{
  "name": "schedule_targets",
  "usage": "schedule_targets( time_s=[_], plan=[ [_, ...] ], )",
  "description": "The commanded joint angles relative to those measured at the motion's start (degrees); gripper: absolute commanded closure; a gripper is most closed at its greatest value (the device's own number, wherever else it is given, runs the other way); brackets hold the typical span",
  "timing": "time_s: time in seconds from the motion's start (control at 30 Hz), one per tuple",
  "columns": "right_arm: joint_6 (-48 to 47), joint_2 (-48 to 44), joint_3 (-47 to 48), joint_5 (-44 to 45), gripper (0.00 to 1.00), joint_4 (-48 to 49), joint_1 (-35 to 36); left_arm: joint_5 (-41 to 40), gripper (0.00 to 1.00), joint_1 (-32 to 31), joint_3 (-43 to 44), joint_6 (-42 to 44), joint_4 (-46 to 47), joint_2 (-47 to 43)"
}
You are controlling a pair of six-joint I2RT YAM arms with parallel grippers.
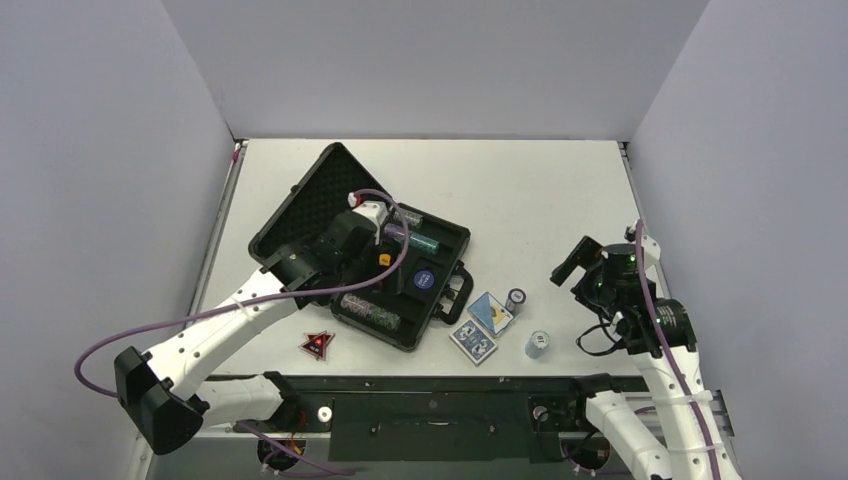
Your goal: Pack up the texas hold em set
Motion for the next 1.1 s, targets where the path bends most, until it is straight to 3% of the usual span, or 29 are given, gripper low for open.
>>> schedule_targets(
  time_s=[0.0, 0.17, 0.37, 0.6, 0.73, 0.9, 1.07],
  plan=[
    [2.87, 0.45, 1.33, -2.3, 0.0, -7.36, 0.87, -2.68, 0.02, -0.23, -1.76, -6.37, -7.58, -5.2],
    [5.59, 1.63, 3.32, -1.0, 0.0, -12.67, 1.16, -4.31, 0.02, -0.23, -7.21, -11.77, -11.11, -12.97],
    [6.65, 1.62, 1.03, -1.35, 0.0, -10.03, 1.31, -5.96, 0.02, -0.24, -9.28, -16.35, -15.64, -17.29],
    [1.05, 6.55, -2.16, -8.28, 0.01, -8.7, 1.42, -4.92, 0.0, -0.28, -5.98, -10.77, -13.93, -16.34],
    [-4.53, 8.85, -2.88, -7.44, 0.04, -11.9, 1.65, -5.85, 0.0, -0.3, -4.98, -7.81, -13.3, -14.86],
    [-1.84, 7.49, -7.02, -7.91, 0.06, -11.1, 5.75, -5.45, 0.04, -0.31, -7.28, -8.11, -12.2, -14.65],
    [-1.05, 6.99, -12.47, -12.15, 0.15, -8.35, 5.93, -5.48, 0.05, -0.27, -11.09, -9.23, -9.91, -18.41]
  ],
)
